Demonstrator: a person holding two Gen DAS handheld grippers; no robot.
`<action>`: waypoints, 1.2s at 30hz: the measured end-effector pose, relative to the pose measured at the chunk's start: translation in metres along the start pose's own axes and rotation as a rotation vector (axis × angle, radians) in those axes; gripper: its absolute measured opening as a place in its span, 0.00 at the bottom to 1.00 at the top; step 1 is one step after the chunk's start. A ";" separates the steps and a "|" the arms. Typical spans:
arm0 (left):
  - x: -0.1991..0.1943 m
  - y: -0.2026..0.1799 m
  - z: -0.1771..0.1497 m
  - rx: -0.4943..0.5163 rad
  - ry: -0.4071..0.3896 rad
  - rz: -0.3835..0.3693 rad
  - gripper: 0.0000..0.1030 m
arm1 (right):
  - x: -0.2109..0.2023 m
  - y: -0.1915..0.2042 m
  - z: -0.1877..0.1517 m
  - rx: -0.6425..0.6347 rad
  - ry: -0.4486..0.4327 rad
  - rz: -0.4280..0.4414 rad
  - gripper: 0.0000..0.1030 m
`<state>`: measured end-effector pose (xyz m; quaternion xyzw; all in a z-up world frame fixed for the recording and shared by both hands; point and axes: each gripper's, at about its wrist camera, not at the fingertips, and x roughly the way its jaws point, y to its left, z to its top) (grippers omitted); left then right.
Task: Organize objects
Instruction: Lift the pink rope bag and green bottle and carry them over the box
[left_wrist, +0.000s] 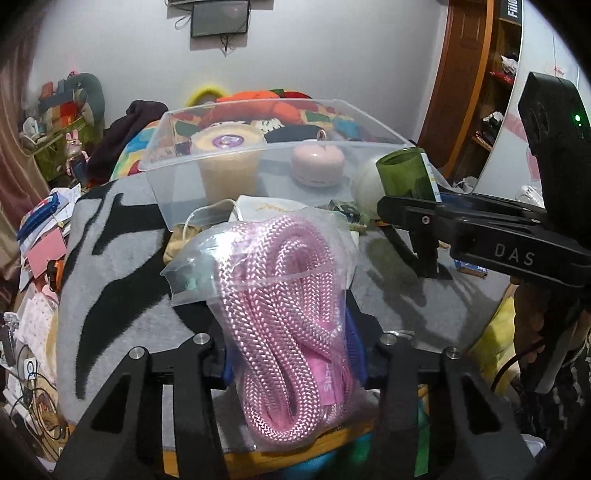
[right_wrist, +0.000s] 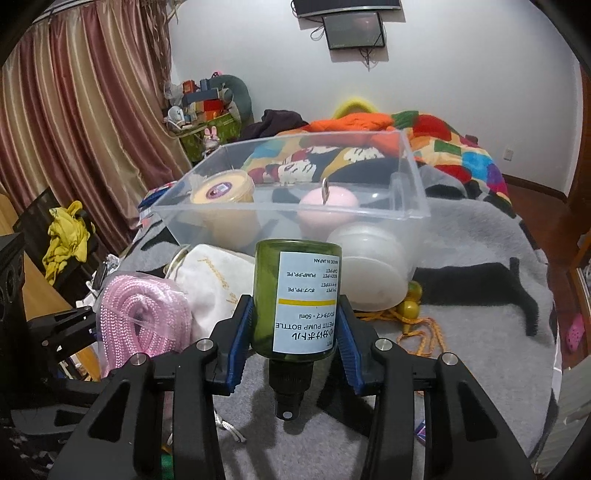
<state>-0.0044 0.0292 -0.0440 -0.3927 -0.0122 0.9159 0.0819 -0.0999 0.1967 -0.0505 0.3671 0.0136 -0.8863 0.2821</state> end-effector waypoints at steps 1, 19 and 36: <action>-0.001 0.001 0.000 -0.001 -0.004 0.000 0.42 | -0.002 0.000 0.000 0.001 -0.003 0.000 0.38; -0.030 0.012 0.014 -0.035 -0.094 0.001 0.25 | -0.019 -0.006 0.007 0.012 -0.052 -0.010 0.38; -0.044 0.033 0.044 -0.056 -0.179 0.029 0.25 | -0.038 -0.012 0.023 0.008 -0.116 -0.039 0.38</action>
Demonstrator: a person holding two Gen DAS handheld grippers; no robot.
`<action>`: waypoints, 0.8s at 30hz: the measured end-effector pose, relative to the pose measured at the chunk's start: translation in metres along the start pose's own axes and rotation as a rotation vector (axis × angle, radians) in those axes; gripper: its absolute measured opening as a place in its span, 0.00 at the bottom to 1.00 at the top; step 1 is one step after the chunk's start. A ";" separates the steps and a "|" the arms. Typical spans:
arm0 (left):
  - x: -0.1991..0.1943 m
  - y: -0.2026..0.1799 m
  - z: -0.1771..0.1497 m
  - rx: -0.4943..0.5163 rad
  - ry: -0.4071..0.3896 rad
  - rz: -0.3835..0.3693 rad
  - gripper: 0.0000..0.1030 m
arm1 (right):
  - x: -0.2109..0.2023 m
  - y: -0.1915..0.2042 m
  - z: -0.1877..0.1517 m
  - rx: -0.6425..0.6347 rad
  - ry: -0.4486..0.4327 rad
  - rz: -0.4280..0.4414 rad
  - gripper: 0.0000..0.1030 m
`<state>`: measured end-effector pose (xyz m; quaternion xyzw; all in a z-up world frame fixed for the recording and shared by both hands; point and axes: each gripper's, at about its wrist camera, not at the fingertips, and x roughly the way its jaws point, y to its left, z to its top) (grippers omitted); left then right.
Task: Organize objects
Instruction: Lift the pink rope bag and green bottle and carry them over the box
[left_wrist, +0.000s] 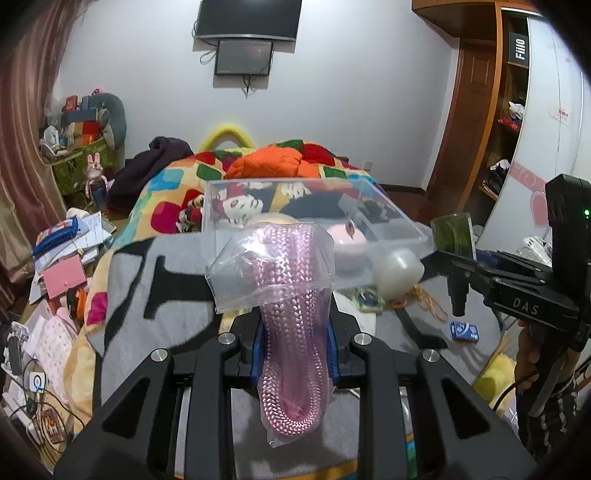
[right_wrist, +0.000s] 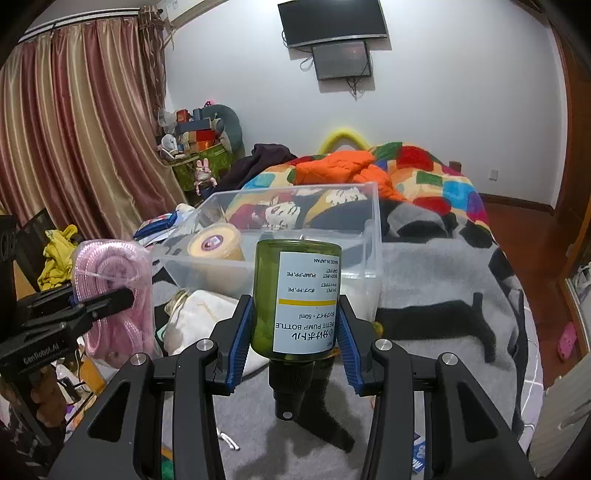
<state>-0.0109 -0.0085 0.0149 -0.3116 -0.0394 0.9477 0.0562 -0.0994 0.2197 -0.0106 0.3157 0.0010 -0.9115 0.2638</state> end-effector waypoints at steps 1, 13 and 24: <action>-0.001 0.000 0.003 0.004 -0.009 0.006 0.25 | 0.000 0.000 0.002 -0.003 -0.002 -0.003 0.38; 0.003 0.009 0.030 -0.007 -0.063 0.020 0.25 | 0.000 -0.002 0.022 -0.020 -0.031 -0.015 0.38; 0.009 0.027 0.060 0.011 -0.105 0.092 0.25 | 0.003 -0.008 0.041 -0.024 -0.068 -0.036 0.38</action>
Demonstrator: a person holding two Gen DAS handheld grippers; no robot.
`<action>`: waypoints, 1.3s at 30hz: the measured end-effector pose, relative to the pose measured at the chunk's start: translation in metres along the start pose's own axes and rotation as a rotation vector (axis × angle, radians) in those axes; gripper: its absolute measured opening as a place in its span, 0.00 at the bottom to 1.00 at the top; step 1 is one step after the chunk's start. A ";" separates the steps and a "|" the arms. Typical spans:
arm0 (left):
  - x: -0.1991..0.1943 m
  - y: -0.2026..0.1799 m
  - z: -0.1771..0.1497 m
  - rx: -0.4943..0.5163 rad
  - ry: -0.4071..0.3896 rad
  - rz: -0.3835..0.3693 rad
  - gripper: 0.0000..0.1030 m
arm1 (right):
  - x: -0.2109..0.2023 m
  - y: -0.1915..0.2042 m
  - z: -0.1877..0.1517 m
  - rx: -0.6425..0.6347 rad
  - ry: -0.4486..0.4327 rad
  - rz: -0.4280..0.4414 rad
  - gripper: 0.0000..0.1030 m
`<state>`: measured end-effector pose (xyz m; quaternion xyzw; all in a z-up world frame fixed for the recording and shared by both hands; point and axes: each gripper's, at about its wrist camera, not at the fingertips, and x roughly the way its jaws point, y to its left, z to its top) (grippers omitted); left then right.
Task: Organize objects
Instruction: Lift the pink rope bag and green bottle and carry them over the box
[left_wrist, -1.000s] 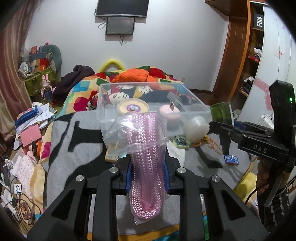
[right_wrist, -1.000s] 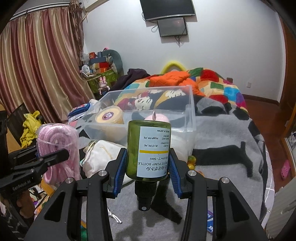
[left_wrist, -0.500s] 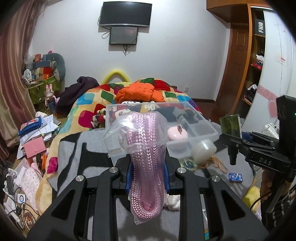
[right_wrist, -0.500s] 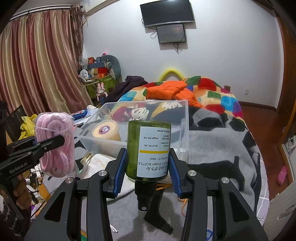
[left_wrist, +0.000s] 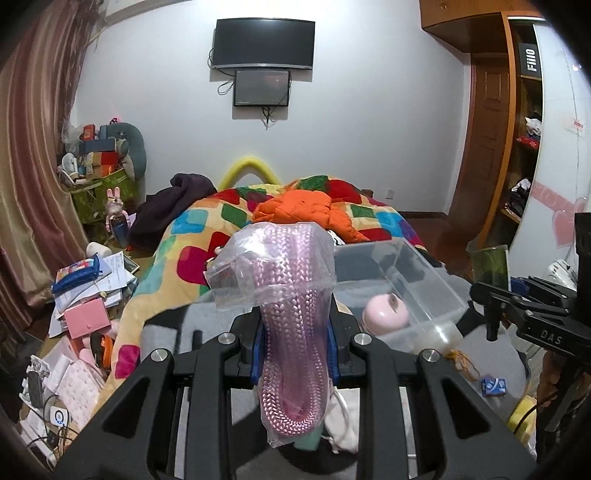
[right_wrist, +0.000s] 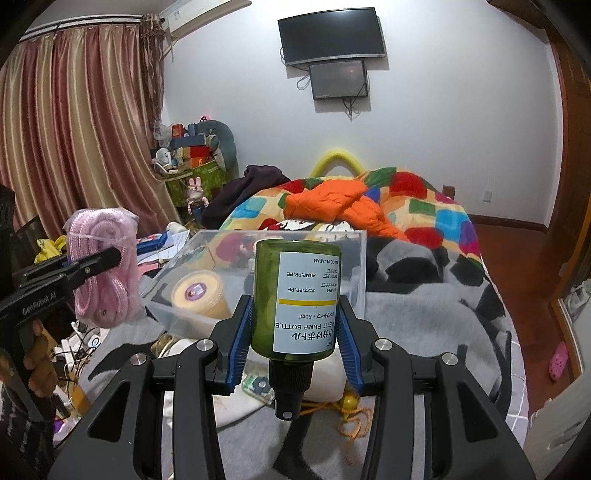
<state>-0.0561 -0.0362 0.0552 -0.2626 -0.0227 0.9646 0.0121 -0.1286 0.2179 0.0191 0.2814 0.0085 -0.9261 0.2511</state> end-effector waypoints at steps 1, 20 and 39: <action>0.002 0.003 0.002 -0.002 0.000 0.005 0.25 | 0.001 -0.001 0.001 0.001 -0.001 -0.001 0.38; 0.061 0.011 0.017 0.024 0.060 0.119 0.25 | 0.027 -0.008 0.029 -0.006 -0.020 -0.021 0.38; 0.104 -0.001 0.007 0.083 0.154 0.111 0.16 | 0.074 -0.019 0.028 0.006 0.056 -0.047 0.38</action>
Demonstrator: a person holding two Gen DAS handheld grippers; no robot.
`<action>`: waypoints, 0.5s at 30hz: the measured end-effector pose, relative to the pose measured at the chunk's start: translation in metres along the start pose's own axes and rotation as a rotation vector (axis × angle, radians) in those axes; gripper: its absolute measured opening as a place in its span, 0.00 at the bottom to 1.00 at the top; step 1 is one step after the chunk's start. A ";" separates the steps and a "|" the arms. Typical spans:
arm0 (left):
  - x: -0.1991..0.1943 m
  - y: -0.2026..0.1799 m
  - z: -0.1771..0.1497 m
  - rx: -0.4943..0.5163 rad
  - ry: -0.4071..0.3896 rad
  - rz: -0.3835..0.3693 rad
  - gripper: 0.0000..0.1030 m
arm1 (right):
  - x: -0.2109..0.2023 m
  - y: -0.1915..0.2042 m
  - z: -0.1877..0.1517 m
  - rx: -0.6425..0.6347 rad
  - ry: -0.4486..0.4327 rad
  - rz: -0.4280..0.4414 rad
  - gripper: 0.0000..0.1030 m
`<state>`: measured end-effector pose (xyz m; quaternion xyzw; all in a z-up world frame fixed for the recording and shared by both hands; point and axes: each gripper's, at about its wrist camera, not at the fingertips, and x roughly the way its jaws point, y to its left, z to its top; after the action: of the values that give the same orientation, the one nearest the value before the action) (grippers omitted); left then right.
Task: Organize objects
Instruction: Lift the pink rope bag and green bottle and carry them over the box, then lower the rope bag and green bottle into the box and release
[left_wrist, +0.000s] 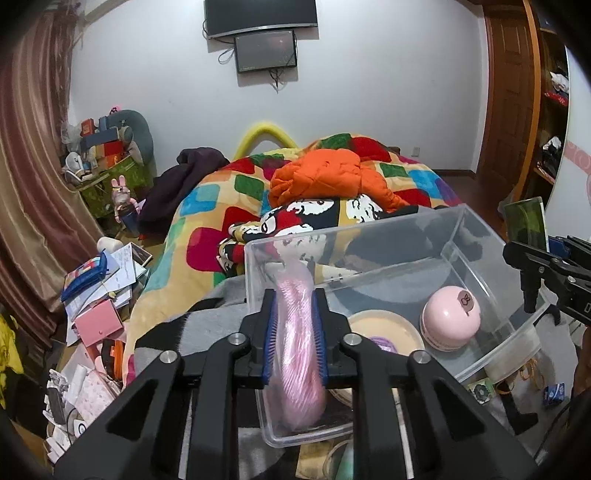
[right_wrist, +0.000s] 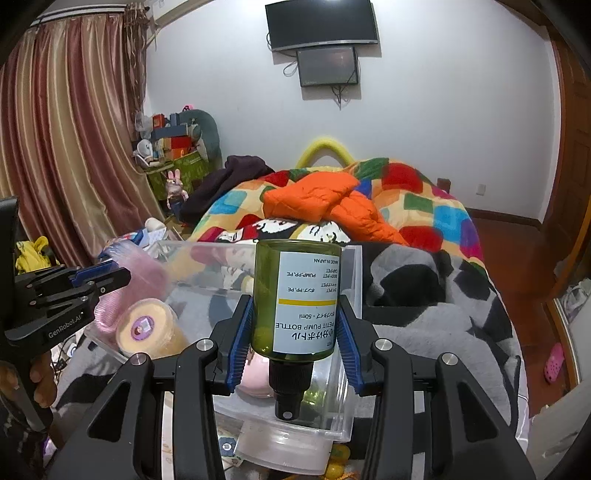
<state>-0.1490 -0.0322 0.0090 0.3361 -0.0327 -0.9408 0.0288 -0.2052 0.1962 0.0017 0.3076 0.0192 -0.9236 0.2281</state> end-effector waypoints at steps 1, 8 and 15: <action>0.000 0.000 0.000 -0.001 0.000 -0.003 0.16 | 0.002 0.000 -0.001 0.000 0.005 0.000 0.38; 0.000 -0.004 -0.002 0.006 0.006 -0.018 0.16 | 0.013 0.000 -0.007 -0.006 0.037 -0.001 0.38; -0.006 -0.005 -0.001 -0.002 0.001 -0.054 0.16 | 0.023 -0.002 -0.013 -0.010 0.069 -0.011 0.38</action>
<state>-0.1439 -0.0272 0.0118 0.3374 -0.0227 -0.9411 0.0035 -0.2149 0.1905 -0.0217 0.3379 0.0334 -0.9136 0.2239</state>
